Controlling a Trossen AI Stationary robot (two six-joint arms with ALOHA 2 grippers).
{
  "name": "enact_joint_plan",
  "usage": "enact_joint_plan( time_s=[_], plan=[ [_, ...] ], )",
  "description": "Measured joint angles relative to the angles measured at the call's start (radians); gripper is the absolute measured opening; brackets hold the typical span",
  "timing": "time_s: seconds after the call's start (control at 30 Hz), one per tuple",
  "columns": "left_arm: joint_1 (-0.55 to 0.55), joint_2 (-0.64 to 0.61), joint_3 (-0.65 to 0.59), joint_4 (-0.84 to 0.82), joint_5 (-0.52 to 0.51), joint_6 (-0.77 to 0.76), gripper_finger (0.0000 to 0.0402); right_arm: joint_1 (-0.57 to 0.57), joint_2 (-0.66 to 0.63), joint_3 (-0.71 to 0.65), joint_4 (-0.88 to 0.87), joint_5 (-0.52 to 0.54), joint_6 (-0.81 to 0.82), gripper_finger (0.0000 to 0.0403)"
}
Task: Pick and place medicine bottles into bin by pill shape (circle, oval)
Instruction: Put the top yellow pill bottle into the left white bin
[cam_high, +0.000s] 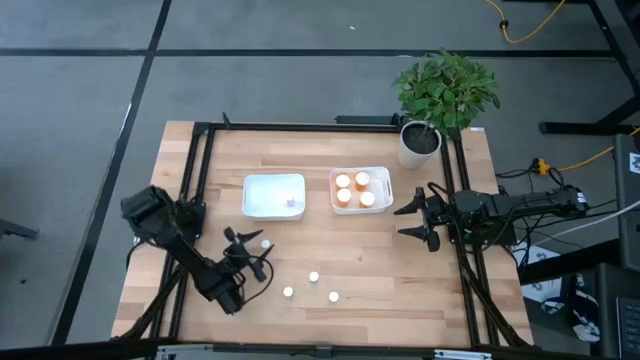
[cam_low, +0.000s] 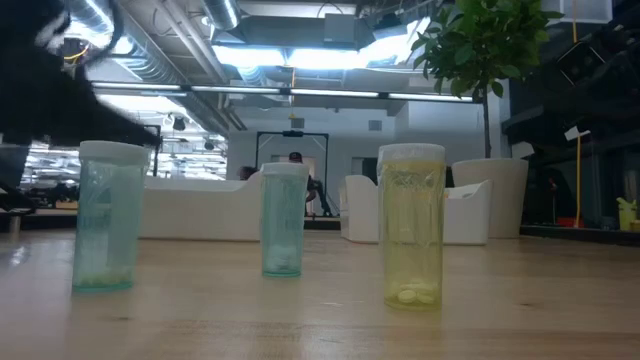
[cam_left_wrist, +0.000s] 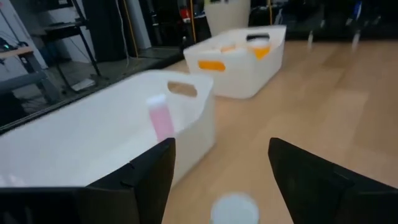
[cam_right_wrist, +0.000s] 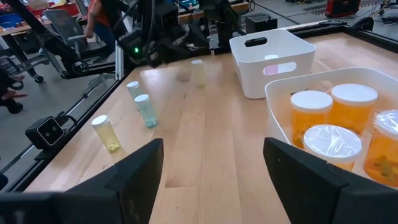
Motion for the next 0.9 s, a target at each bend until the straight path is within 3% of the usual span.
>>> enact_joint_plan(
  time_s=[0.2, 0.3, 0.47, 0.63, 0.73, 0.9],
  plan=[
    [0.002, -0.178, 0.05, -0.003, -0.035, 0.085, 0.0251, 0.0, 0.0, 0.0, 0.0, 0.0, 0.0, 0.0279],
    [0.011, -0.265, 0.118, -0.003, 0.046, 0.175, 0.025, 0.0, 0.0, 0.0, 0.0, 0.0, 0.0, 0.0279],
    [0.137, -0.393, 0.283, -0.002, 0.426, 0.406, 0.025, 0.0, 0.0, 0.0, 0.0, 0.0, 0.0, 0.0279],
    [0.347, -0.408, 0.42, -0.035, 0.767, 0.663, 0.0246, 0.0, 0.0, 0.0, 0.0, 0.0, 0.0, 0.0279],
    [0.458, -0.408, 0.465, -0.114, 0.954, 0.704, 0.024, 0.0, 0.0, 0.0, 0.0, 0.0, 0.0, 0.0279],
    [0.574, -0.407, 0.484, -0.197, 1.131, 0.686, 0.0228, 0.0, 0.0, 0.0, 0.0, 0.0, 0.0, 0.0279]
  ],
)
